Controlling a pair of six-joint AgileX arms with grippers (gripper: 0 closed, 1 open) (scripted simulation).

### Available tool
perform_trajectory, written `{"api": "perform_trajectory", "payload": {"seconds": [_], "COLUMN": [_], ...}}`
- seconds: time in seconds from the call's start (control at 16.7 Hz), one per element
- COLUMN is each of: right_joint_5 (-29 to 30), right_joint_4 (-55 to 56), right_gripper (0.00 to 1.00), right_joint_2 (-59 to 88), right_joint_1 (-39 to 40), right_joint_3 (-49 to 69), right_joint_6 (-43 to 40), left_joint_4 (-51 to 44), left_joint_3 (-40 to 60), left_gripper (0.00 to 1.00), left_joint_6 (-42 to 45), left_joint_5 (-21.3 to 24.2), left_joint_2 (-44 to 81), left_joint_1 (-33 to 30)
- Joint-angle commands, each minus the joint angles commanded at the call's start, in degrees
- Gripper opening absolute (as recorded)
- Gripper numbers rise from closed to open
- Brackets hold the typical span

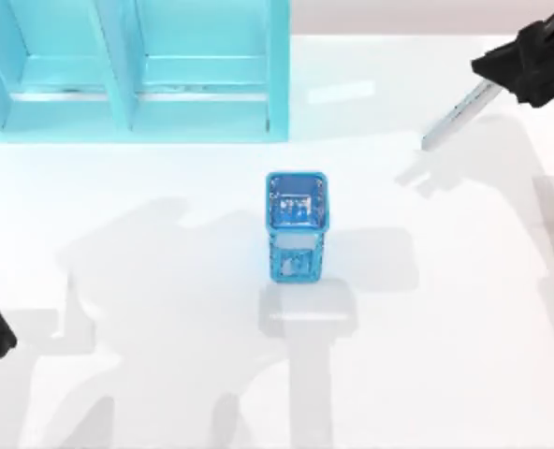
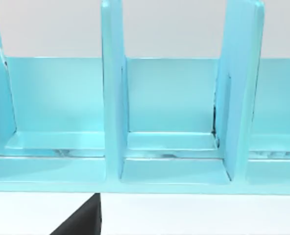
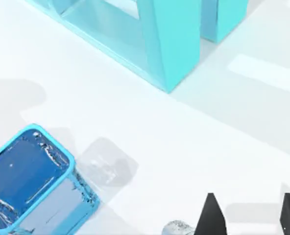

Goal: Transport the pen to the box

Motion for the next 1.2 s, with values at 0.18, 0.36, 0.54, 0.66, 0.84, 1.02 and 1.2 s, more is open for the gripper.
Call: {"api": "perform_trajectory", "payload": {"seconds": [0.18,0.36,0.54,0.66,0.84,1.02,1.2], "right_joint_5": [3.8,8.0,11.9,13.8,14.5,14.5,14.8], "right_joint_4": [-10.7,-23.2,-33.0,-36.6,-37.7,-37.4,-33.9], "right_gripper": [0.0,0.0,0.0,0.0,0.0,0.0,0.0], "right_joint_2": [-3.1,-7.3,-11.3,-13.3,-14.0,-13.7,-13.6], "right_joint_1": [-9.0,-19.7,-29.0,-32.6,-33.7,-33.4,-32.7], "right_joint_3": [2.1,4.1,5.2,5.3,5.2,4.9,1.3], "right_joint_6": [-6.6,-13.8,-19.8,-22.4,-23.2,-23.0,-22.3], "left_joint_4": [0.0,0.0,0.0,0.0,0.0,0.0,0.0], "left_joint_3": [0.0,0.0,0.0,0.0,0.0,0.0,0.0], "left_gripper": [1.0,1.0,1.0,1.0,1.0,1.0,1.0], "left_joint_6": [0.0,0.0,0.0,0.0,0.0,0.0,0.0], "left_joint_5": [0.0,0.0,0.0,0.0,0.0,0.0,0.0], "left_joint_2": [0.0,0.0,0.0,0.0,0.0,0.0,0.0], "left_joint_1": [0.0,0.0,0.0,0.0,0.0,0.0,0.0]}}
